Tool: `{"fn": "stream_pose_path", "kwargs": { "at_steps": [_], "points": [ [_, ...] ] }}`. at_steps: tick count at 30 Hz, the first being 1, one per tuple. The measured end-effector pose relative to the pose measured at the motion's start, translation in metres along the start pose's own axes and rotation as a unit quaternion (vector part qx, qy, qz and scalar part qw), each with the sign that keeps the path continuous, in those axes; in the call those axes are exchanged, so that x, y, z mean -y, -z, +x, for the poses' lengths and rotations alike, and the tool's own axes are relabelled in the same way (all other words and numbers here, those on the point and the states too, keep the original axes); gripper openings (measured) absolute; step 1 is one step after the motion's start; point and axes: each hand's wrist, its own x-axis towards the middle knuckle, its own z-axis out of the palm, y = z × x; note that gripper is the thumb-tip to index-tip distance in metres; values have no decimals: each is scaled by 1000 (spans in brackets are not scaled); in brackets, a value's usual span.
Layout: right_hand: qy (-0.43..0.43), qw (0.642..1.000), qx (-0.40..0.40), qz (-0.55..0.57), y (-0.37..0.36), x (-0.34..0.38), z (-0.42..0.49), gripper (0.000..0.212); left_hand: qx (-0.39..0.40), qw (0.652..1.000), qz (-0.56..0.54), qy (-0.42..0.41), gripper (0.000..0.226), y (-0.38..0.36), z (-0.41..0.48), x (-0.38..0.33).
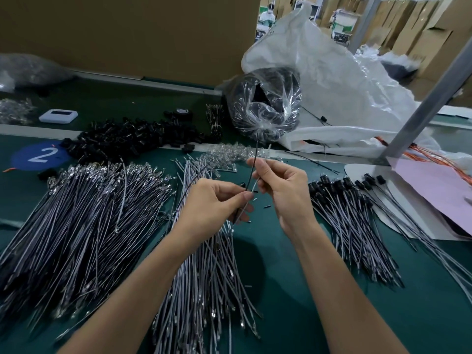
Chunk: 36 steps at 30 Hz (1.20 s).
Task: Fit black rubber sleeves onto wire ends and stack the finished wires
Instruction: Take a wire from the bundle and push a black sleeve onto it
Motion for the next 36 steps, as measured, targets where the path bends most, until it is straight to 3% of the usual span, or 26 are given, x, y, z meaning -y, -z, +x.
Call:
{"fn": "stream_pose_path", "kwargs": {
  "at_steps": [4,12,15,19,22,25,27,29,30,33,36],
  "points": [
    [17,1000,-24,10,3,2,0,22,27,999,10,22,7,-1,0,2],
    [-56,990,45,120,7,3,3,10,27,999,22,19,14,0,2,8],
    [-82,977,25,197,13,5,5,12,-27,996,79,-26,13,5,9,13],
    [-70,964,-27,256,28,9,10,9,-134,941,297,-92,17,10,23,19],
    [-65,971,-35,229,31,7,12,4,-128,897,407,-114,26,0,38,16],
    [-75,980,-25,181,29,5,11,11,-95,836,536,-66,31,-13,57,13],
    [-64,988,-25,137,30,4,11,13,-78,817,571,-27,26,-17,63,11],
    [-43,996,-35,64,29,3,11,6,-80,832,548,-40,21,-16,65,13],
    [-28,998,-44,17,28,2,11,7,-90,857,504,-63,19,-13,63,14],
    [20,988,-77,-133,27,-4,13,15,-116,956,254,-84,13,-1,51,12],
    [71,967,-73,-234,23,-8,14,14,-115,987,95,-59,26,12,33,14]
  ]
}}
